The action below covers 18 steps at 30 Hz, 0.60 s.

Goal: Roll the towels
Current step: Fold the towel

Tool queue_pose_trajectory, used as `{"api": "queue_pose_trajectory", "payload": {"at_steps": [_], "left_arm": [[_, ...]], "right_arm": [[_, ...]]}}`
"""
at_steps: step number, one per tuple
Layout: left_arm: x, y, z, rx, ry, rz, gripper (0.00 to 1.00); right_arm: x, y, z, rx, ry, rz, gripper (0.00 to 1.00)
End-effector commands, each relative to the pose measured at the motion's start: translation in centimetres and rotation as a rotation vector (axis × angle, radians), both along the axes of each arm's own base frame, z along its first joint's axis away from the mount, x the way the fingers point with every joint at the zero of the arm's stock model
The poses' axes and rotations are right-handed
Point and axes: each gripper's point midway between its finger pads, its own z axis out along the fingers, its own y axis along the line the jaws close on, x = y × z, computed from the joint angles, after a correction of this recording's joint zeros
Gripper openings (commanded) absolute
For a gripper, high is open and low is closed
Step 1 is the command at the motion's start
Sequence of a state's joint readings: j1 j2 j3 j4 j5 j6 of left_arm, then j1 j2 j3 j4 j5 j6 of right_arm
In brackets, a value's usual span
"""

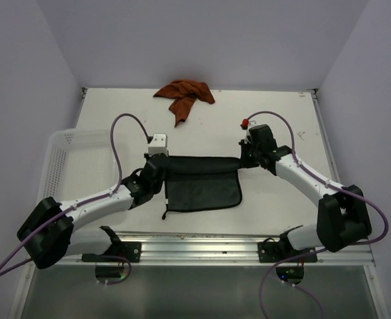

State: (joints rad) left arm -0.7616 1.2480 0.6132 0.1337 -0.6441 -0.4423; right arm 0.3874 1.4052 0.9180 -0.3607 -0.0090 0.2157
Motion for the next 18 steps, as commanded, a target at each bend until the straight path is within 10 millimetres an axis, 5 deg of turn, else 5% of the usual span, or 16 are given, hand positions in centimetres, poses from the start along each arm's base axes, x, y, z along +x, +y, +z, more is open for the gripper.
{"api": "queue_pose_trajectory", "payload": {"at_steps": [1, 9, 18], "left_arm": [[-1.1, 0.9, -0.3, -0.008, -0.011, 0.048, 0.0], [-3.7, 0.7, -2.2, 0.015, 0.031, 0.048, 0.0], [-5.0, 1.9, -2.1, 0.011, 0.036, 0.061, 0.0]], "right_arm": [[-0.2, -0.8, 1.0, -0.005, -0.038, -0.047, 0.0], [-1.9, -1.1, 1.0, 0.021, -0.038, -0.047, 0.0], [-3.9, -1.3, 1.2, 0.055, -0.041, -0.051, 0.0]]}}
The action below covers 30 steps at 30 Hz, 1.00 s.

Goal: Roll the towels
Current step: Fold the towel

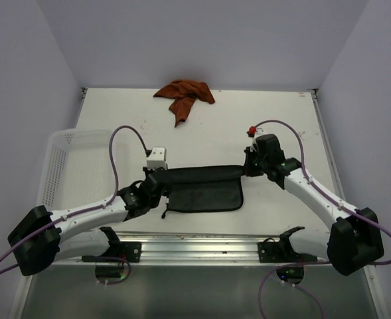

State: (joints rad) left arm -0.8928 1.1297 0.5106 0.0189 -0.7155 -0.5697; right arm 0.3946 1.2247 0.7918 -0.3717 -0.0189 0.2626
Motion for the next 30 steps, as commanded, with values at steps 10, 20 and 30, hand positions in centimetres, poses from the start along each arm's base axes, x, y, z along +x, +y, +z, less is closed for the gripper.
{"api": "queue_pose_trajectory", "payload": {"at_steps": [10, 20, 30], "left_arm": [[-1.6, 1.6, -0.3, -0.017, 0.005, 0.041, 0.0], [-3.2, 0.9, -1.1, -0.017, 0.033, 0.005, 0.0], [-4.5, 0.9, -2.1, -0.004, 0.051, -0.01, 0.0]], "right_arm": [[-3.3, -0.5, -0.5, 0.042, 0.027, -0.035, 0.0], [-5.0, -0.9, -1.5, 0.042, 0.064, -0.041, 0.0], [-6.5, -0.8, -3.3, 0.051, 0.105, -0.035, 0.0]]}}
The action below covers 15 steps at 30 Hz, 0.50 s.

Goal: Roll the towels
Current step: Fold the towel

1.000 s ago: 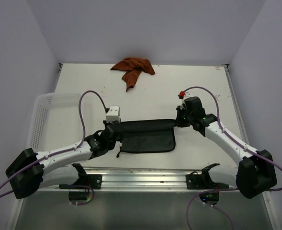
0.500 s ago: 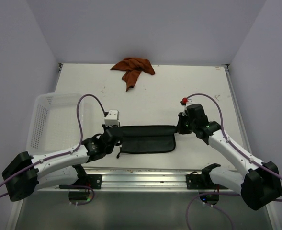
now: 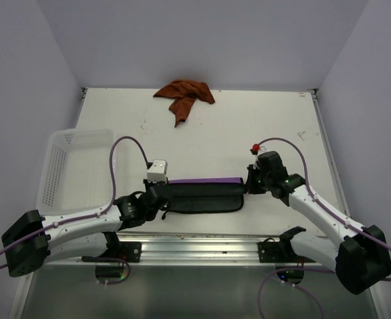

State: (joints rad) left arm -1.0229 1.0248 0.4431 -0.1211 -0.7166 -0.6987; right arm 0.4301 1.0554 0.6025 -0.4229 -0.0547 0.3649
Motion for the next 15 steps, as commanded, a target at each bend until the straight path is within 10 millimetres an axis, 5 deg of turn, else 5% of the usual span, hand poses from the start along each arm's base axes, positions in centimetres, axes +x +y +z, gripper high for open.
{"api": "queue_pose_trajectory", "payload": {"at_steps": [1, 15], "left_arm": [[-0.1, 1.4, -0.1, 0.023, -0.021, 0.06, 0.0], [-1.4, 1.6, -1.1, 0.062, -0.024, 0.062, 0.0]], "right_arm": [[-0.5, -0.4, -0.3, -0.007, 0.001, -0.016, 0.0], [-1.1, -0.5, -1.1, -0.026, 0.023, -0.022, 0.0]]}}
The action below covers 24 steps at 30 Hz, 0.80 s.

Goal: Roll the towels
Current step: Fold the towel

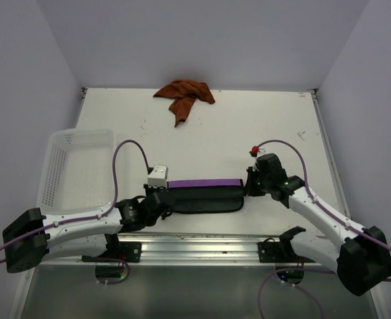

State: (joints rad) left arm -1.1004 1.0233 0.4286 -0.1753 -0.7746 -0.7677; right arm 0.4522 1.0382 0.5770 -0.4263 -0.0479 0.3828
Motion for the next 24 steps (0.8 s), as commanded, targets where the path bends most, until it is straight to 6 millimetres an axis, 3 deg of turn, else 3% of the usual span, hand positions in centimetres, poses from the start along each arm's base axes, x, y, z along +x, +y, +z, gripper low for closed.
{"api": "queue_pose_trajectory", "payload": {"at_steps": [1, 4, 6, 12, 19, 24], "left_arm": [[0.1, 1.5, -0.2, 0.039, -0.034, 0.058, 0.0], [-0.1, 1.1, -0.1, 0.039, -0.047, 0.033, 0.0], [-0.1, 0.7, 0.0, 0.038, -0.056, 0.019, 0.0], [-0.4, 0.1, -0.1, 0.055, -0.069, -0.006, 0.0], [-0.7, -0.3, 0.2, 0.069, -0.092, -0.03, 0.0], [-1.0, -0.7, 0.2, 0.078, -0.097, -0.048, 0.0]], "right_arm": [[-0.2, -0.6, -0.5, -0.024, 0.007, -0.025, 0.0], [-0.2, -0.4, -0.6, -0.024, 0.02, -0.015, 0.06], [-0.3, -0.3, -0.7, -0.023, 0.031, -0.011, 0.19], [-0.1, -0.1, 0.9, 0.0, -0.004, -0.011, 0.38], [0.7, 0.9, 3.9, 0.051, -0.049, -0.002, 0.47], [1.6, 2.2, 5.4, 0.127, -0.081, -0.003, 0.46]]}}
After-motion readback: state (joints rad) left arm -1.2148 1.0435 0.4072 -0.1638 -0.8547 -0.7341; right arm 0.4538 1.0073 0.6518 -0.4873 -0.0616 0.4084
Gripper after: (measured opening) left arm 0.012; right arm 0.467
